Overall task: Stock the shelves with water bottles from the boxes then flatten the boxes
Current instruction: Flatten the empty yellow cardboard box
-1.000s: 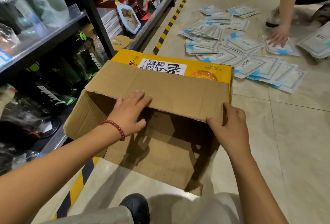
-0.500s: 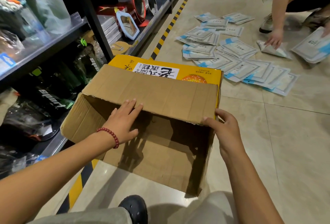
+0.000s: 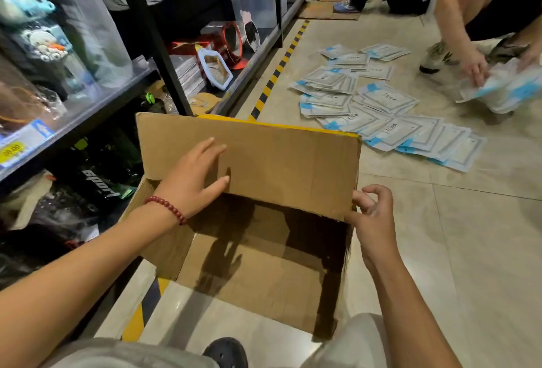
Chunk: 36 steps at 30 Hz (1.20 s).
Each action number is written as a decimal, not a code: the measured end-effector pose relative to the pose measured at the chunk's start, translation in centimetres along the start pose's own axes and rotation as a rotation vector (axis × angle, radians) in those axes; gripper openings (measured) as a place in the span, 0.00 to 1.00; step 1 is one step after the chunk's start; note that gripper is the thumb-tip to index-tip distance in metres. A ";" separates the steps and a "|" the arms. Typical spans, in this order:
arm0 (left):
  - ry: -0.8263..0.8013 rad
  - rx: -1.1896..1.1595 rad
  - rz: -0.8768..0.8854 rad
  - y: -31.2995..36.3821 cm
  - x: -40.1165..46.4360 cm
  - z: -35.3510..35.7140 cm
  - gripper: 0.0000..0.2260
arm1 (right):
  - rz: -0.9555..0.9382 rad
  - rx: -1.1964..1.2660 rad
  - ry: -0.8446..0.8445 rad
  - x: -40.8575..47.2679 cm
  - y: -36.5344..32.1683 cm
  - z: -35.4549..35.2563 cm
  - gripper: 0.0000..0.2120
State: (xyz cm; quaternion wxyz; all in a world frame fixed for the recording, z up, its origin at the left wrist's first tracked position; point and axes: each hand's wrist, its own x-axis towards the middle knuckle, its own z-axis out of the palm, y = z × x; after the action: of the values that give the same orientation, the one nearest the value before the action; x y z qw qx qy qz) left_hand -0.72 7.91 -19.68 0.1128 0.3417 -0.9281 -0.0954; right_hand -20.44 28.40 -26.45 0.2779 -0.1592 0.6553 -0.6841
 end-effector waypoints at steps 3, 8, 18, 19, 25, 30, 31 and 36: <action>0.268 -0.057 0.109 1.7 -0.1 -2.1 0.25 | -0.073 -0.031 -0.085 -0.3 -0.1 -0.5 0.29; 0.402 -0.044 0.283 4.2 -0.2 -3.8 0.22 | -0.175 -0.242 -0.354 -0.4 -0.1 -2.2 0.34; -0.507 0.261 0.154 7.2 -0.5 5.3 0.36 | -0.156 -0.385 0.073 0.3 -0.3 -3.1 0.17; -0.508 0.263 0.154 7.8 0.1 5.8 0.37 | -0.133 -0.426 0.070 0.6 0.0 -3.1 0.17; -0.493 0.100 -0.012 14.4 3.1 10.6 0.40 | 0.043 -0.456 -0.025 0.4 0.6 -2.2 0.18; -0.436 0.205 -0.054 16.5 2.5 12.5 0.43 | 0.211 -0.278 -0.057 -0.2 -0.2 -3.0 0.12; -0.449 0.191 -0.067 16.9 2.5 12.6 0.44 | 0.210 -0.281 -0.050 -0.4 -0.2 -3.4 0.13; -0.620 0.192 -0.059 18.8 3.1 12.4 0.52 | 0.190 -0.376 -0.048 -0.6 0.0 -4.8 0.12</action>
State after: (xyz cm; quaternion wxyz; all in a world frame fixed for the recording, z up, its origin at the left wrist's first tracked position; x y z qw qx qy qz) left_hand -17.96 21.16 -26.30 -0.2106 0.3324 -0.9127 -0.1101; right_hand -22.74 32.61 -26.83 0.3222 -0.1621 0.7766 -0.5166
